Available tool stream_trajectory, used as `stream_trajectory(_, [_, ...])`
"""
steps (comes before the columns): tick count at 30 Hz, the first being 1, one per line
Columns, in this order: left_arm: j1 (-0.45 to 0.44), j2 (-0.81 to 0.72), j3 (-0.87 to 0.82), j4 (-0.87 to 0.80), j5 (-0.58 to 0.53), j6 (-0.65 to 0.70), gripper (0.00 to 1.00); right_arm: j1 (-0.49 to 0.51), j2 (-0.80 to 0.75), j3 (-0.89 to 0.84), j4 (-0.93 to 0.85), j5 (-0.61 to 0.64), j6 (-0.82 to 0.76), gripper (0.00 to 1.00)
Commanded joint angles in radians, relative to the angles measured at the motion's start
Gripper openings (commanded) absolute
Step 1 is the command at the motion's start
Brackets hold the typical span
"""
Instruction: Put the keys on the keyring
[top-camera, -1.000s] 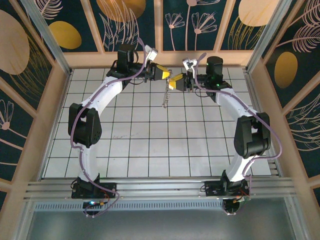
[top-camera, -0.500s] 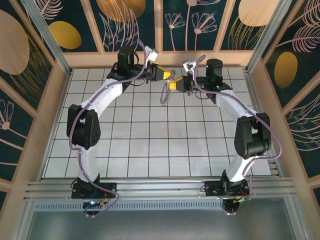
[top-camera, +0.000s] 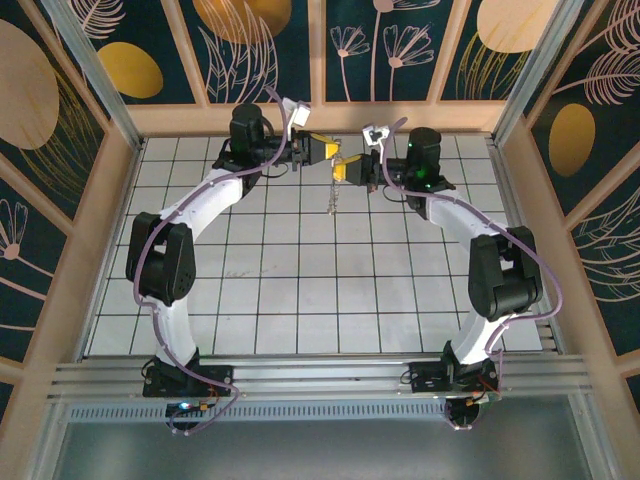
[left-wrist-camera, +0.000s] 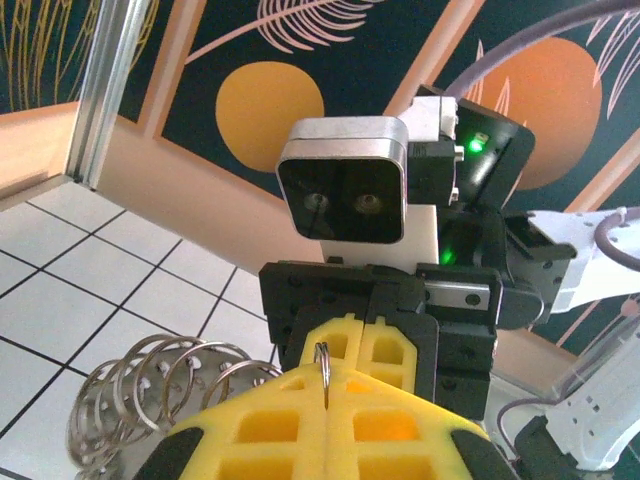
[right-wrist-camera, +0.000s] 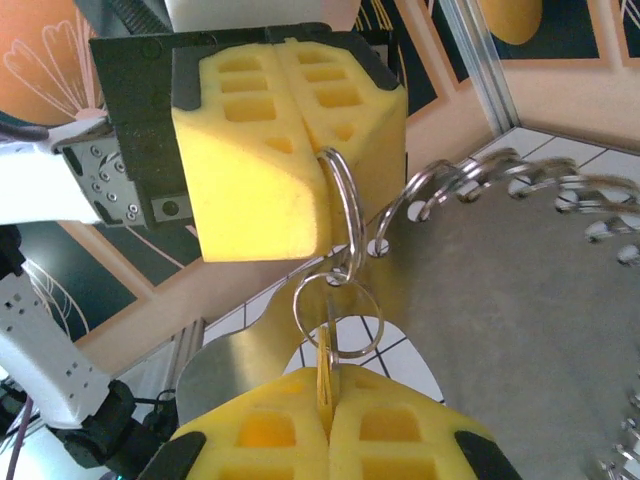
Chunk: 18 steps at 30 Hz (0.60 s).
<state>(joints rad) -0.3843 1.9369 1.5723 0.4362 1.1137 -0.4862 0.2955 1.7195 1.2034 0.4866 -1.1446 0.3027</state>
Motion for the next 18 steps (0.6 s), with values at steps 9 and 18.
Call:
stream_trajectory(9, [0.001, -0.076, -0.049, 0.214, -0.038, -0.097, 0.00, 0.043, 0.013, 0.006, 0.083, 0.052, 0.082, 0.00])
stream_trajectory(18, [0.002, -0.090, -0.069, 0.223, -0.072, -0.109, 0.00, 0.040, -0.041, -0.046, 0.040, 0.151, 0.088, 0.26])
